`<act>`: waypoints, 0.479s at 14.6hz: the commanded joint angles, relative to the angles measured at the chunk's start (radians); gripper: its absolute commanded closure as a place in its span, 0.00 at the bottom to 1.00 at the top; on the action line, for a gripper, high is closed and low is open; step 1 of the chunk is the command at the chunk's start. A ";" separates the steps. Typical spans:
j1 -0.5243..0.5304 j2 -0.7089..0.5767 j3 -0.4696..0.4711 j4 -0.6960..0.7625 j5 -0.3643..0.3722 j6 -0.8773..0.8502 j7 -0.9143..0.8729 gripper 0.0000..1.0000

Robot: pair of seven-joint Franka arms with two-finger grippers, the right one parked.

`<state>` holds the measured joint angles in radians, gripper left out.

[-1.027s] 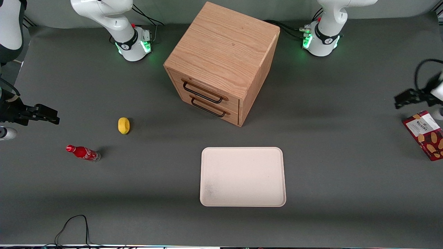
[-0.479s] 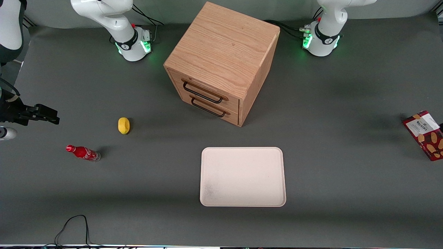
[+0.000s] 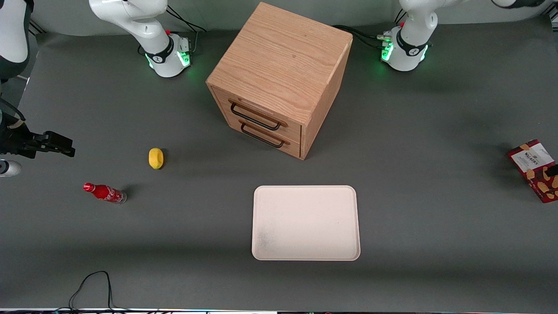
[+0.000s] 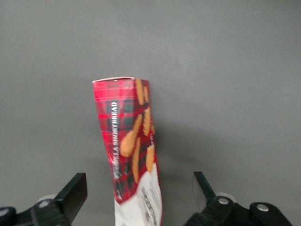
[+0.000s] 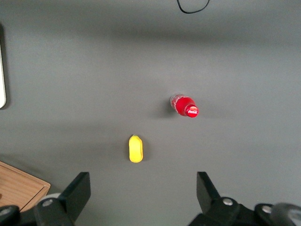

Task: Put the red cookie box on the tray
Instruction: 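Lower the open left gripper over the red plaid shortbread box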

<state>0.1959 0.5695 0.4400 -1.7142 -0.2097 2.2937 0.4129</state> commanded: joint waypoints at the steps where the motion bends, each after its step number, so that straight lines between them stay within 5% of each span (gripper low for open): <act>1: 0.022 0.062 0.003 0.035 -0.025 0.025 0.038 0.00; 3: 0.025 0.095 0.003 0.035 -0.046 0.035 0.040 0.04; 4: 0.025 0.105 0.003 0.033 -0.049 0.035 0.040 0.26; 6: 0.028 0.113 0.003 0.031 -0.051 0.032 0.038 0.93; 7: 0.023 0.113 0.003 0.031 -0.048 0.030 0.034 1.00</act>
<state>0.2199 0.6741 0.4398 -1.7034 -0.2407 2.3284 0.4269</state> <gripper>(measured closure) 0.225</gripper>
